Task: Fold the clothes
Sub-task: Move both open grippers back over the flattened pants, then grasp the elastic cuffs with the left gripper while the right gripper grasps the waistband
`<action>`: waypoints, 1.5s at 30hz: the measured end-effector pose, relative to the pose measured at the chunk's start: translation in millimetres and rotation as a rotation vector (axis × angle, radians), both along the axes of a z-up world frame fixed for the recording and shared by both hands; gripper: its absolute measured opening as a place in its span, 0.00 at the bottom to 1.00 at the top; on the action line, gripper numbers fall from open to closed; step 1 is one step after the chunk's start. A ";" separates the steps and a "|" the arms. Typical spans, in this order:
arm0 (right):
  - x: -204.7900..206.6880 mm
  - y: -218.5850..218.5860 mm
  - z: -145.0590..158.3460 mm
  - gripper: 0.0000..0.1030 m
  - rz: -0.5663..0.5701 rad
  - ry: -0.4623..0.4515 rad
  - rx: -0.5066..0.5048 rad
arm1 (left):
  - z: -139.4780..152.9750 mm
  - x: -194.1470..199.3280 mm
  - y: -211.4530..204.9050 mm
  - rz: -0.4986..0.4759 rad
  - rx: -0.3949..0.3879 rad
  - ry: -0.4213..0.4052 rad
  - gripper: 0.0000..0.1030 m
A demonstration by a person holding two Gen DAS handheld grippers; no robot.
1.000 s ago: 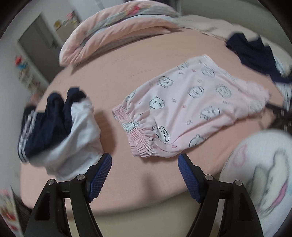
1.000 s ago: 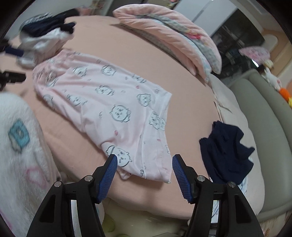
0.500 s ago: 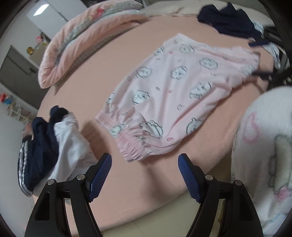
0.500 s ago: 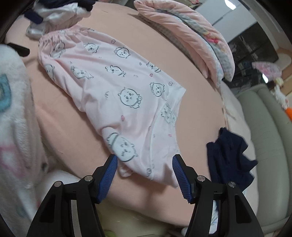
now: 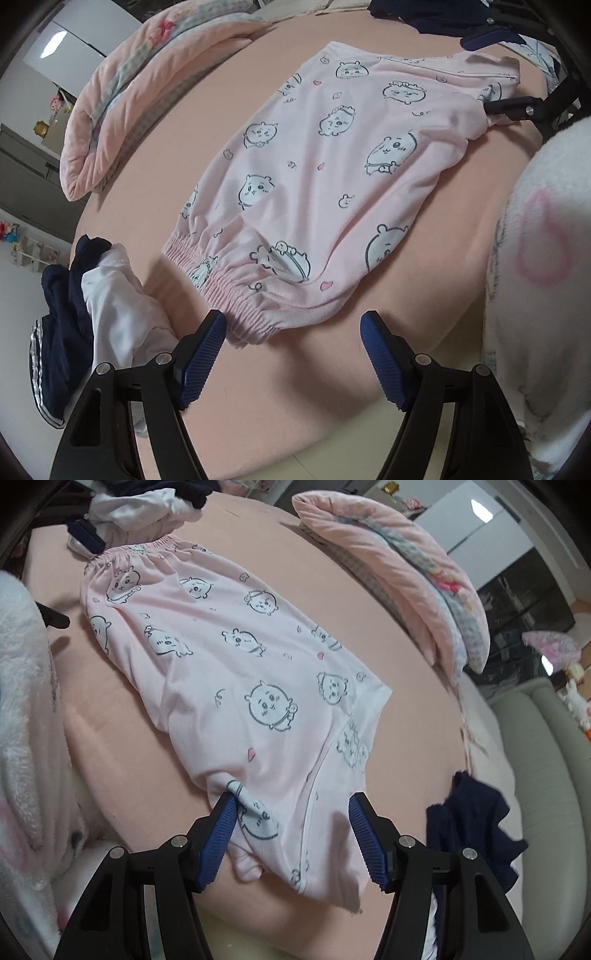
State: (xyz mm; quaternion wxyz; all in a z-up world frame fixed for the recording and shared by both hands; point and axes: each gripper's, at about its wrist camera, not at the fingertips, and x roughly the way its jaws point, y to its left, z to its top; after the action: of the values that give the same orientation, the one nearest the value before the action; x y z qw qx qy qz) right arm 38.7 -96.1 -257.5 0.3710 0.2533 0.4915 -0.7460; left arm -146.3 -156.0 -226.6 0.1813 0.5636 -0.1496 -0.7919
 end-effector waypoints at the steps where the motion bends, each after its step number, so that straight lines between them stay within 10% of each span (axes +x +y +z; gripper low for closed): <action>1: 0.5 -0.6 -1.7 0.60 0.012 0.007 0.002 | -0.9 0.0 0.4 -0.001 -0.005 0.006 0.72; 14: -4.8 -3.1 -10.9 0.60 0.052 0.057 -0.042 | -18.2 -0.1 17.8 -0.104 -0.210 -0.009 0.72; 36: 11.4 -9.4 -29.8 0.60 0.181 0.285 0.047 | -20.2 -11.3 8.0 -0.164 -0.266 0.008 0.72; 45: 8.7 3.3 -3.8 0.60 0.162 0.162 0.011 | -20.0 -5.5 11.4 -0.166 -0.279 0.030 0.72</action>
State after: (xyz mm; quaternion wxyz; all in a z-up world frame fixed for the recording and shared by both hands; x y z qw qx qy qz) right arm 47.4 -92.8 -261.3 0.3878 0.1536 0.5428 -0.7290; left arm -151.8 -144.6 -246.6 0.1940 0.5065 -0.3017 -0.7841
